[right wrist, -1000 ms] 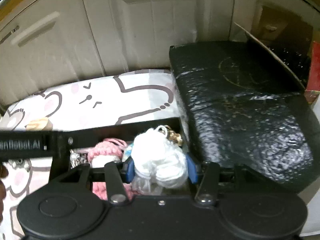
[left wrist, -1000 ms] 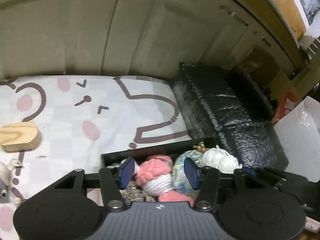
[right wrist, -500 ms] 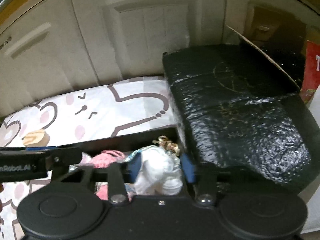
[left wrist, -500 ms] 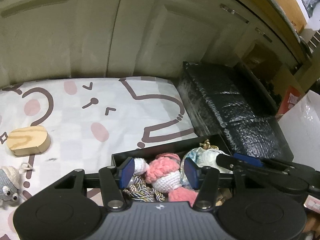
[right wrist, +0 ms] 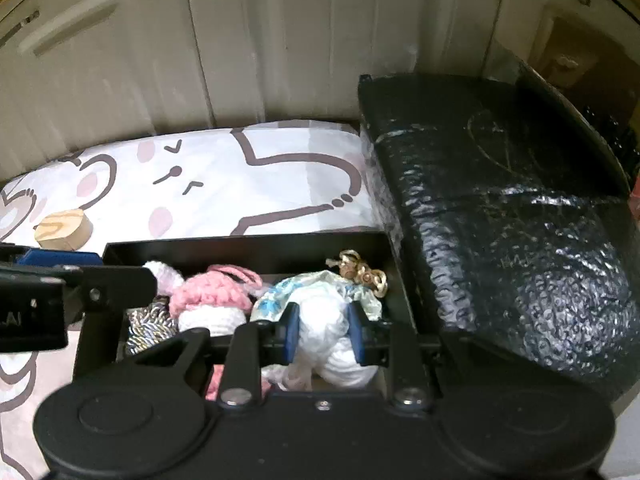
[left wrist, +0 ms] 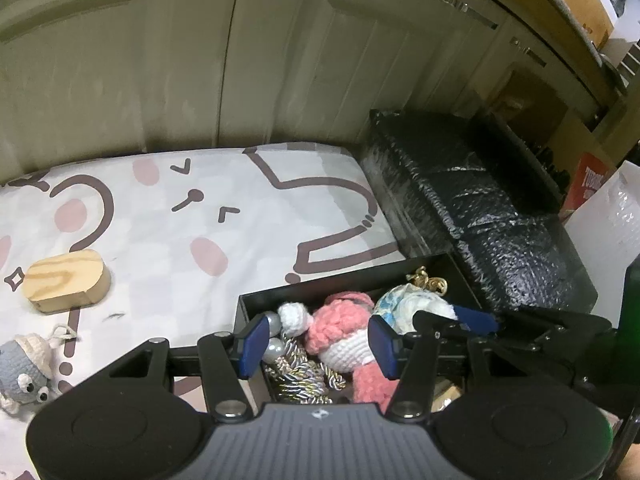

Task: Organize objects
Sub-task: 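Lower the pouch and yarn ball into the box and open both tools, then move both tools back toward the gray crochet mouse on the bed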

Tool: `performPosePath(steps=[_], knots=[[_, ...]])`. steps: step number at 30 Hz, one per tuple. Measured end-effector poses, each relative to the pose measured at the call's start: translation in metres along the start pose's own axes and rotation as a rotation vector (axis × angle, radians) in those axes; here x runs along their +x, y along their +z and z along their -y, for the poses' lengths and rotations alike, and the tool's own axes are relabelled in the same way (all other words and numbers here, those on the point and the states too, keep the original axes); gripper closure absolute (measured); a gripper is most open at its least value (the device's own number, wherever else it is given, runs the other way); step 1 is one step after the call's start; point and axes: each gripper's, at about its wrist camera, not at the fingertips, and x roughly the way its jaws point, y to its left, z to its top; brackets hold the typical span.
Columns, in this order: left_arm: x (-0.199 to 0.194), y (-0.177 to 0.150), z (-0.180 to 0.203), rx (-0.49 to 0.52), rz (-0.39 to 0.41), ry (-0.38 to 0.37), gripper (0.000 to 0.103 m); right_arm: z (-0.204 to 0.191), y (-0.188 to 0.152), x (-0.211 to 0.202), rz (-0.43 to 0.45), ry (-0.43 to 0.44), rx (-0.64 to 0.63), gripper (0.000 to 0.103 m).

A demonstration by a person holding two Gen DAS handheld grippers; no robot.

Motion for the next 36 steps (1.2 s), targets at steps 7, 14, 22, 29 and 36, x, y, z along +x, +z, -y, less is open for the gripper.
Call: performPosePath(steps=[7, 14, 22, 29, 36], knots=[[-0.012, -0.001, 0.003, 0.018, 0.008, 0.022, 0.048, 0.01, 0.007, -0.019, 0.046, 0.044, 0.08, 0.075], [-0.03, -0.004, 0.007, 0.03, 0.016, 0.055, 0.047, 0.022, 0.009, -0.055, 0.092, 0.05, 0.128, 0.075], [-0.053, -0.01, 0.004, 0.008, 0.025, 0.108, 0.035, 0.022, 0.0, -0.089, 0.125, 0.04, 0.109, 0.064], [-0.076, -0.019, -0.001, -0.003, 0.069, 0.152, 0.009, 0.022, -0.006, -0.109, 0.131, 0.005, 0.107, 0.036], [-0.092, -0.028, -0.006, 0.001, 0.09, 0.194, 0.001, 0.02, -0.011, -0.122, 0.127, -0.038, 0.099, 0.02]])
